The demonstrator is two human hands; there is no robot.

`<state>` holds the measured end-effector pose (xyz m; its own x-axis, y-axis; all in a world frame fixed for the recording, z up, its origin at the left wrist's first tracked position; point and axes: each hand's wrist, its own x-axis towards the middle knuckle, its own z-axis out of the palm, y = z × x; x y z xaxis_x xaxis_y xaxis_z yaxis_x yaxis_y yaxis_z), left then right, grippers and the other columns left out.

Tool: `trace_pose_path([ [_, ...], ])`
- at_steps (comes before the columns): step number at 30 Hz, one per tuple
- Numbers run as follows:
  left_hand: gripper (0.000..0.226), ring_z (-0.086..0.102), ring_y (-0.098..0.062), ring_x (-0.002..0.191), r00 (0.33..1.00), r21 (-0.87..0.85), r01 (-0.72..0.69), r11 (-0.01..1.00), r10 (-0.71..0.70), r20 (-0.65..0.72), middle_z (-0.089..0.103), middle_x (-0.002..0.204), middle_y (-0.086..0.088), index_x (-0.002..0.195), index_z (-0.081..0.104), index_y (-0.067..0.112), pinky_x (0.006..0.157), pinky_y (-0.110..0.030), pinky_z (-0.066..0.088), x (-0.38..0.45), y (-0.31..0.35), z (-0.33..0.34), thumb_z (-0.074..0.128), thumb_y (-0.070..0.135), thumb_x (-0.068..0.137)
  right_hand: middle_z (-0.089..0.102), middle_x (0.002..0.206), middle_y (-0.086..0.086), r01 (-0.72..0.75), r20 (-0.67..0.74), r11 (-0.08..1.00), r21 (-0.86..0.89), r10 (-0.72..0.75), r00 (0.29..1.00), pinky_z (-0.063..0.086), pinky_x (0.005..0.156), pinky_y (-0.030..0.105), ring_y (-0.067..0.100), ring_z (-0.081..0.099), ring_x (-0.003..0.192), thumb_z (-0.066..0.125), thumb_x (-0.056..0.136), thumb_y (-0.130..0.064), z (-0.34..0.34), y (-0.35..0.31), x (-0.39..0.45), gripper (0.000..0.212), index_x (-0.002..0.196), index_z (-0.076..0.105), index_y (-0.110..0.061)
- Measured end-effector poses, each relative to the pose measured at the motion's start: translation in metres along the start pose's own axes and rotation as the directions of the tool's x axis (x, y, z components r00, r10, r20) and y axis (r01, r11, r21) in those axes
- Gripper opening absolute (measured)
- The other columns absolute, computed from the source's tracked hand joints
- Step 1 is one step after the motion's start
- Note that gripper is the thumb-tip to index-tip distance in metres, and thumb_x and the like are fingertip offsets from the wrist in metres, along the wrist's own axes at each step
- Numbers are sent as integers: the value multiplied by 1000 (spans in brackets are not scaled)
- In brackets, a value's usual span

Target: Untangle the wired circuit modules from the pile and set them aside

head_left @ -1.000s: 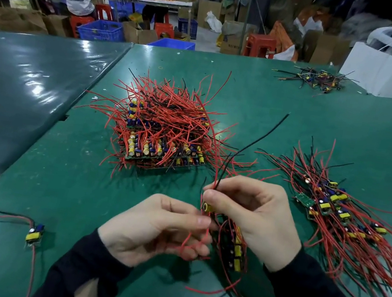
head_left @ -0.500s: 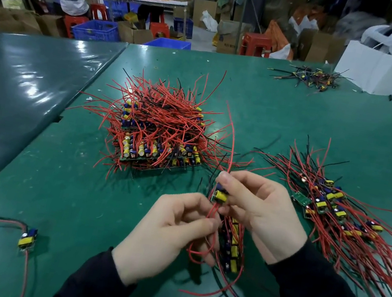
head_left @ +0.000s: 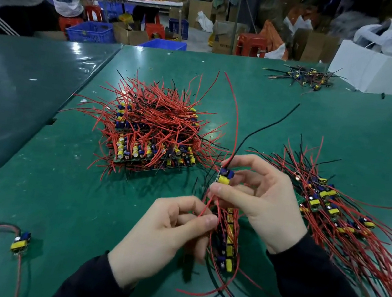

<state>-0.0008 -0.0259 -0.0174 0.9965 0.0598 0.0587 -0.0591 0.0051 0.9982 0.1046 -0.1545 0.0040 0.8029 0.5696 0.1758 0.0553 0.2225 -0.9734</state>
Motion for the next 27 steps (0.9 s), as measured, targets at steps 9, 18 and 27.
trace_pose_path([
  [9,38,16,-8,38,984,-182,180,967,-174,49,26,45,7,59,59,17,39,-12,14,-1,1,4,54,45,85,60,58,1,56,-130,990,132,-39,991,54,52,27,26,68,57,78,53,-2,-4,-3,4,34,83,66,-12],
  [18,41,35,-10,36,980,70,189,979,-193,45,43,44,0,69,64,13,37,-17,31,2,-1,-9,43,46,82,56,65,8,126,-145,992,-6,-125,981,56,55,31,19,60,52,75,66,12,-1,2,1,32,84,64,-11],
  [27,31,66,2,88,996,602,72,795,-24,-86,71,98,21,96,73,41,89,-30,51,-10,26,-48,60,61,77,58,61,-7,167,1,935,-313,-175,985,51,53,23,7,56,49,82,65,4,3,6,-5,32,83,63,-15],
])
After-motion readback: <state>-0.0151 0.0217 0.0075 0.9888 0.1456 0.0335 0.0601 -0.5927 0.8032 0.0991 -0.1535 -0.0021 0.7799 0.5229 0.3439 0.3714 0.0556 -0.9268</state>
